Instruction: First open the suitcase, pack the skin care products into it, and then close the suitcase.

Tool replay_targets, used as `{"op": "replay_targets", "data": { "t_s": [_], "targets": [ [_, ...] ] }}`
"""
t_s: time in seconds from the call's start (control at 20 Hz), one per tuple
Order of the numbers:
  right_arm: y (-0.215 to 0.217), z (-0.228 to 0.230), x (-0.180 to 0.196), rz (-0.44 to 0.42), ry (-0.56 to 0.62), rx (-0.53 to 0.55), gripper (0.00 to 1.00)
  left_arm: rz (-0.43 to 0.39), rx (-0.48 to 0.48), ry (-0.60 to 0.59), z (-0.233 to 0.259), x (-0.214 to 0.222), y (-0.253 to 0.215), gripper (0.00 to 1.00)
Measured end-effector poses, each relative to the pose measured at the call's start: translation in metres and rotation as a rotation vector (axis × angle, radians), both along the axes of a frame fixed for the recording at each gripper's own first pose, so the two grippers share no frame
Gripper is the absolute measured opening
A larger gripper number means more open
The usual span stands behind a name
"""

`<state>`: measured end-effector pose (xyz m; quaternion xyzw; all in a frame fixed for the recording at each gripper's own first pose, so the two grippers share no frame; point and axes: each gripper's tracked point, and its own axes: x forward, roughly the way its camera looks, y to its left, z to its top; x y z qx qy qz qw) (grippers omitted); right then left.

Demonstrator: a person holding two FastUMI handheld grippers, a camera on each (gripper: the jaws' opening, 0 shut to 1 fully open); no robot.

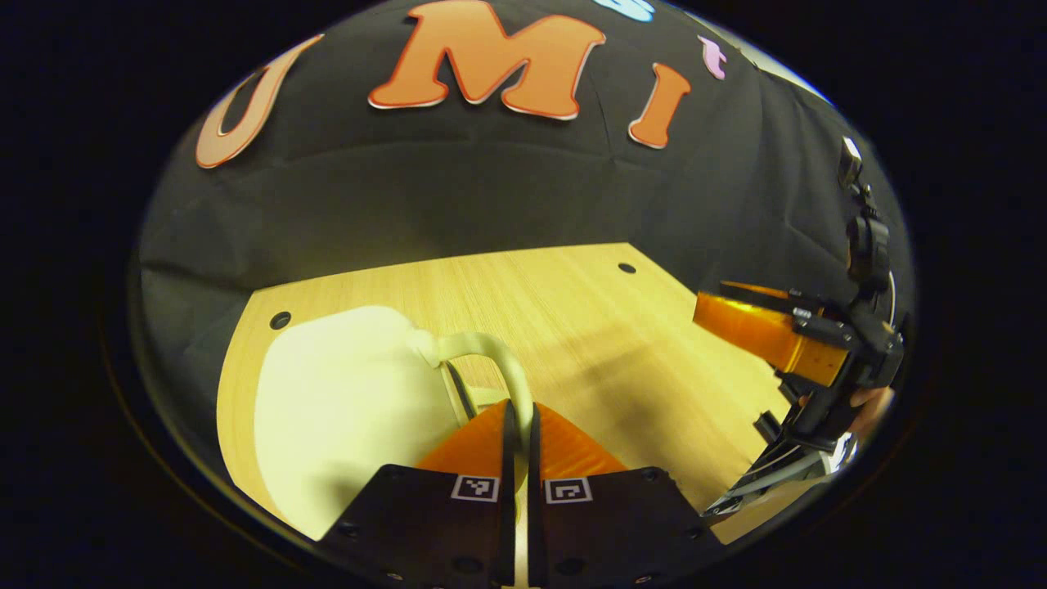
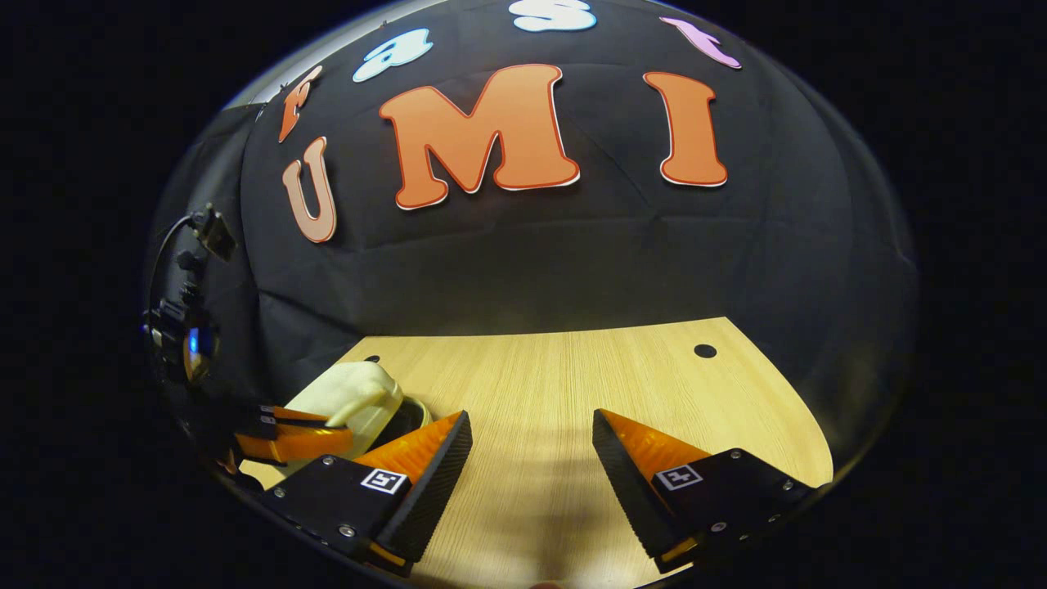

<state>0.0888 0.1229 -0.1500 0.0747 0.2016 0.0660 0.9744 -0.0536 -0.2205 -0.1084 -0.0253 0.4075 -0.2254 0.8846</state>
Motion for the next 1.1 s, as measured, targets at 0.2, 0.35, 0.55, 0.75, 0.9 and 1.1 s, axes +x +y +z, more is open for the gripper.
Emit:
{"op": "replay_targets", "data": {
  "t_s": [0.2,0.35,0.55,0.75,0.9,1.1],
  "targets": [
    [0.0,-0.004,-0.001,0.019,0.0,-0.008,0.95,-0.033,0.089,0.047,-0.03,-0.006,-0.02,0.06],
    [-0.004,-0.009,-0.002,0.026,0.011,-0.011,0.95,-0.044,0.157,0.057,-0.045,-0.01,-0.027,0.07],
    [-0.013,-0.009,0.001,0.019,0.012,-0.006,0.95,-0.031,0.223,0.035,-0.055,-0.011,-0.023,0.07],
    [-0.018,-0.005,0.002,0.008,-0.006,-0.006,0.95,-0.027,0.154,0.041,-0.046,-0.019,-0.045,0.3],
    [-0.028,0.006,0.004,-0.016,-0.041,-0.004,0.95,-0.007,0.148,-0.085,-0.024,-0.004,-0.051,0.49],
    [-0.046,0.034,0.009,-0.06,-0.128,-0.029,0.95,0.072,0.101,-0.277,0.02,0.033,-0.053,0.84]
  ]
}}
